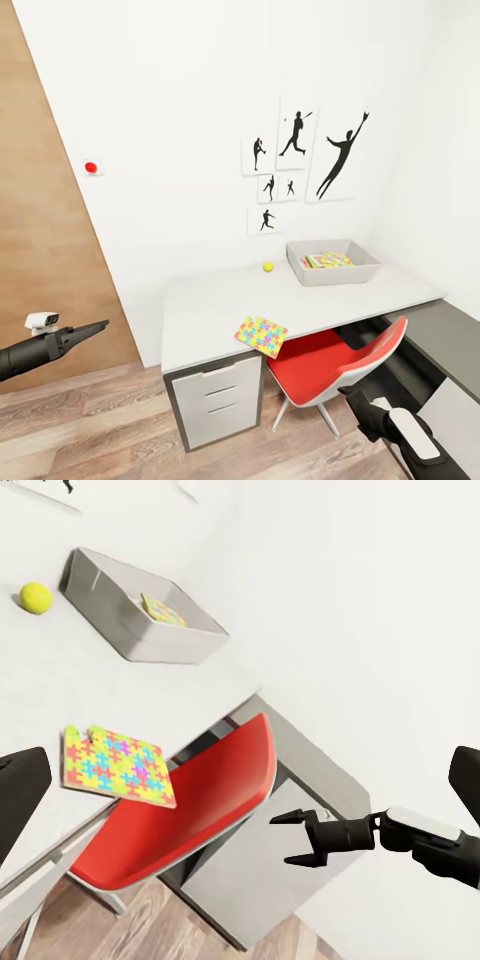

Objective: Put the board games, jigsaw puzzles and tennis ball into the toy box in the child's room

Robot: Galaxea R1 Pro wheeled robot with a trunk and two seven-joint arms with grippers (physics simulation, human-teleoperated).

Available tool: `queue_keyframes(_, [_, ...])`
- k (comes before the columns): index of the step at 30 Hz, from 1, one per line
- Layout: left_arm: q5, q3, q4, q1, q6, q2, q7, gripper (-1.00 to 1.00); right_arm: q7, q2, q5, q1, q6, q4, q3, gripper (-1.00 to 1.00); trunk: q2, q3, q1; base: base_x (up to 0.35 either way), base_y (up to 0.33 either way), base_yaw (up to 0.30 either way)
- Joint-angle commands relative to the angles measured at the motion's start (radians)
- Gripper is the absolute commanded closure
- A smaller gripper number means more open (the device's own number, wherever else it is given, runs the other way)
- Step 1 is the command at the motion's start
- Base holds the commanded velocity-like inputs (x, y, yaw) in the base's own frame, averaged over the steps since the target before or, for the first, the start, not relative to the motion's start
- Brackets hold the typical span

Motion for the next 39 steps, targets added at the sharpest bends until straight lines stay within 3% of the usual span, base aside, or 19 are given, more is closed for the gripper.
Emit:
queue_keyframes(1, [0.001, 0.001, 0.0, -0.001, 0.01, 0.0, -0.003, -1.0, -0.009, 0.001, -0.01, -0.001, 0.003, -0.002, -0.002, -1.0, -0.002, -0.001, 0.001, 0.0, 0.0, 0.0])
queue_keyframes(21, [0.001, 0.0, 0.0, -0.001, 0.01, 0.0, -0.003, -1.0, -0.009, 0.003, -0.01, -0.001, 0.004, -0.003, -0.001, -1.0, -0.002, 0.031, 0.001, 0.0, 0.0, 0.0])
queue_keyframes(35, [0.001, -0.001, 0.0, -0.001, 0.01, 0.0, -0.003, -1.0, -0.009, 0.005, -0.01, -0.001, 0.003, -0.005, 0.0, -1.0, -0.002, 0.033, 0.001, 0.0, 0.0, 0.0])
queue_keyframes(39, [0.001, -0.001, 0.0, -0.001, 0.01, 0.0, -0.003, -1.0, -0.009, 0.007, -0.011, -0.001, 0.003, -0.005, 0.02, -1.0, -0.002, 0.033, 0.001, 0.0, 0.0, 0.0])
